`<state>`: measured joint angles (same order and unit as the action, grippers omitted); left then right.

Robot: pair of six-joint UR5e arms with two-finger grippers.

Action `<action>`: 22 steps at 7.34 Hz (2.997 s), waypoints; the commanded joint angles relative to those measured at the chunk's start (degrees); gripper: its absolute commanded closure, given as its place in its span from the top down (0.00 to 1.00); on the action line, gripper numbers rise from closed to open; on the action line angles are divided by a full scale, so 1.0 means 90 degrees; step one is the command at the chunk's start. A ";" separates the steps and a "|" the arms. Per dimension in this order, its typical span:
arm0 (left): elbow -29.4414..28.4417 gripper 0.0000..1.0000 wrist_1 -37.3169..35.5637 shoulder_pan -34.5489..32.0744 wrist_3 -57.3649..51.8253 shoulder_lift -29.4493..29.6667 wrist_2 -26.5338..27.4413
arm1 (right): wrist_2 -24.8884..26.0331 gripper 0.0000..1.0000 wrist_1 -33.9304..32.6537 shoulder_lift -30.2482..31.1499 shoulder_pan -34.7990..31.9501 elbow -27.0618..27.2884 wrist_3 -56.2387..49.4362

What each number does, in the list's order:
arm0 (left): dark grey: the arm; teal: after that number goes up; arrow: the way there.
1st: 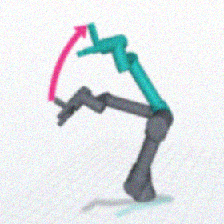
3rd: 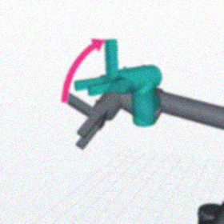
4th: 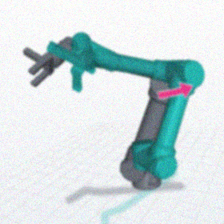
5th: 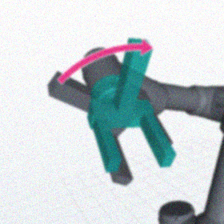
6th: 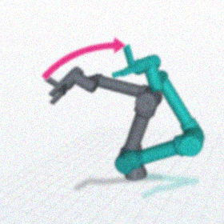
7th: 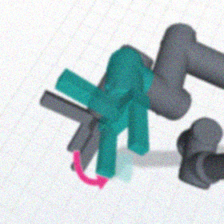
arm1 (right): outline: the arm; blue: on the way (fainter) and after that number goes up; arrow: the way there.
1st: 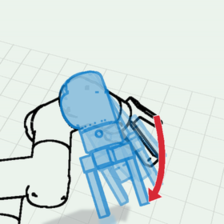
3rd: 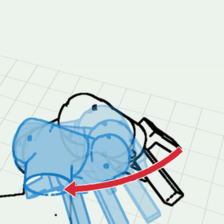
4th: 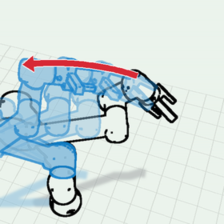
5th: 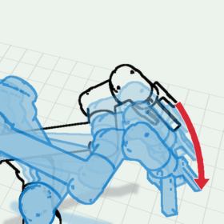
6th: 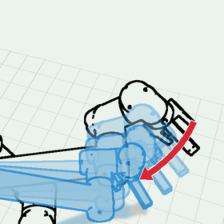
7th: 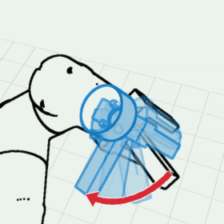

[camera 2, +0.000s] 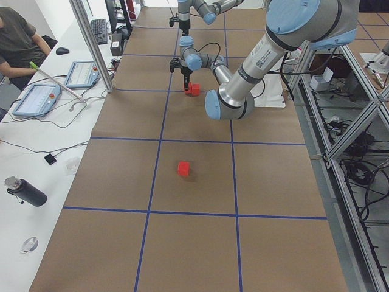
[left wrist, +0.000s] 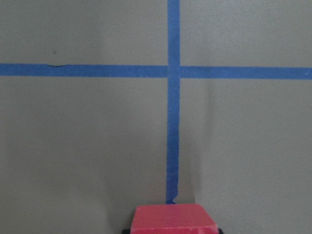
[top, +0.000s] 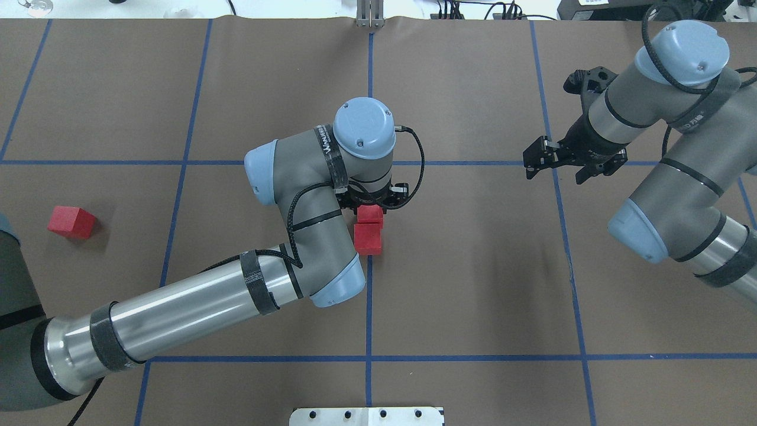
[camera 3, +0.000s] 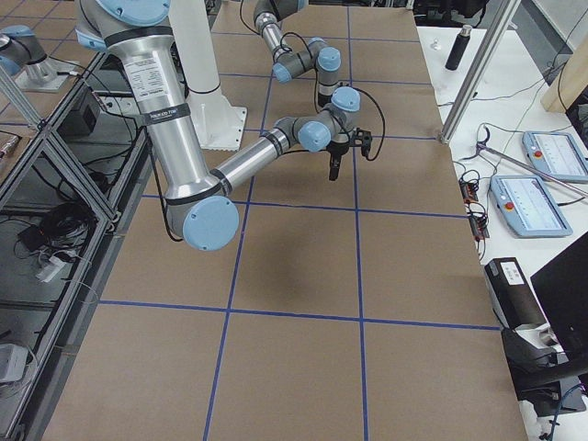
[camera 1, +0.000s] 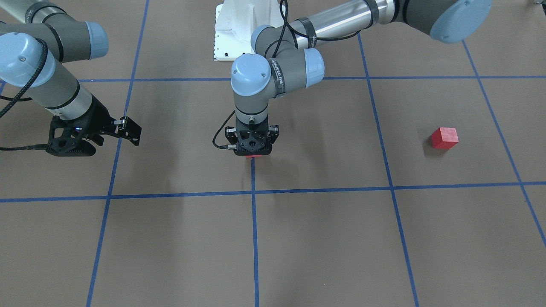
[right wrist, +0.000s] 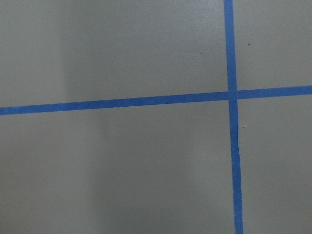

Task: Form red blocks into L shape at center
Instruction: 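Lower the red cube against the placed cube, adjusting its alignment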

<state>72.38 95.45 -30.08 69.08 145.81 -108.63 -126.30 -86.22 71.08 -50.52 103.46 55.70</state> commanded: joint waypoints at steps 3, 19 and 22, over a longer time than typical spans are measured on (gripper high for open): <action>0.0402 0.00 -0.0001 0.0002 0.0000 -0.0369 0.0000 | 0.0000 1.00 0.0000 -0.0007 0.0018 -0.0002 0.0002; 0.0513 0.00 -0.0098 0.0227 0.0098 -0.0401 0.0010 | 0.0000 1.00 0.0000 -0.0007 0.0037 -0.0012 0.0012; 0.0513 1.00 -0.0079 0.0236 0.0078 -0.0410 0.0010 | 0.0010 1.00 0.0000 -0.0017 0.0095 -0.0021 0.0012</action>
<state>76.92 94.68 -27.98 69.85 142.09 -108.54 -126.28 -86.22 71.00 -50.02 103.33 55.81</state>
